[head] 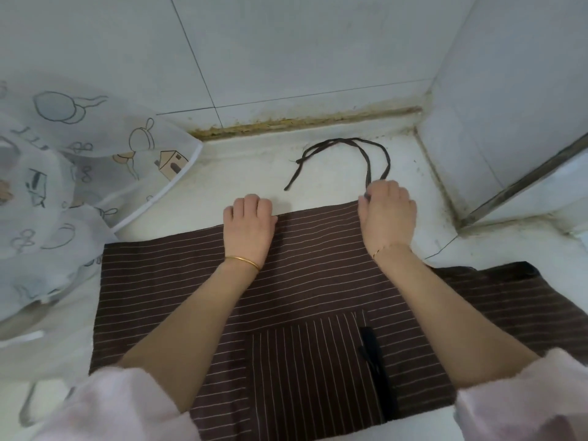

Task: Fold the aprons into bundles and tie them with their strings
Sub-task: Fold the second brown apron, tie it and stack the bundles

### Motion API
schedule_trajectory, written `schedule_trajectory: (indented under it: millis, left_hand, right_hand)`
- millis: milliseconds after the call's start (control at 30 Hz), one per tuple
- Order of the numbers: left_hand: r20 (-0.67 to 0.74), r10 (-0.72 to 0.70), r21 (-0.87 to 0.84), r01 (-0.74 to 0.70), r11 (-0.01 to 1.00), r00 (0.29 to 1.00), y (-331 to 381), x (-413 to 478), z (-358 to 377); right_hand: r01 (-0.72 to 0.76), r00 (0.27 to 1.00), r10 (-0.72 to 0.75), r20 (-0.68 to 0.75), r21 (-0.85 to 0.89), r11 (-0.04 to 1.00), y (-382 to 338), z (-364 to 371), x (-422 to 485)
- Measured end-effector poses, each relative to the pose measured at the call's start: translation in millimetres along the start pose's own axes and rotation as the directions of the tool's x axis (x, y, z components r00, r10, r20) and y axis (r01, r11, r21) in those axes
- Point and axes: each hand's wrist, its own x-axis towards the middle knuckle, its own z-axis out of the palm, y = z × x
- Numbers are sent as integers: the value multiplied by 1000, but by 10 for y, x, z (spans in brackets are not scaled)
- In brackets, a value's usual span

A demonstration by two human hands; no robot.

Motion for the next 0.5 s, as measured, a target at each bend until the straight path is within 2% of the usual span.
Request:
schedule_trajectory:
  millis: [33,100,167,267,333,400,500]
  left_hand:
    - [-55,-42,-119,35,992,998,107,-92,-50]
    - [-31,-86,-370,69,927,996,372,-354,-169]
    - [67,-50,-437,75,896,996,569,-692,-191]
    - [221,122,-285,-55,957,968,608,-1046,-60]
    - [349,175,-177,-119,977,921,499,-1045,-24]
    - [413,121,-140,-68,988,903,342,-1042,-9]
    - [408,-58,-59,90,994,911,-56,-1181,-32]
  right_hand:
    - [80,996,-78,-41,39,996,-89,-48,-170]
    - [202,979,-200,-29,123,972,-245,-63,-627]
    - [250,963,-263,54,182,951,-271,87,-1008]
    - [311,927,-318,198,66,948,-120,308,-1183]
    - [337,906,-326,271,6,942,-65,329,-1149]
    - [330,892,-308,332,-11,944,-34,335,-1120]
    - [315,889,-279,363,-43,948,-99,282,-1081]
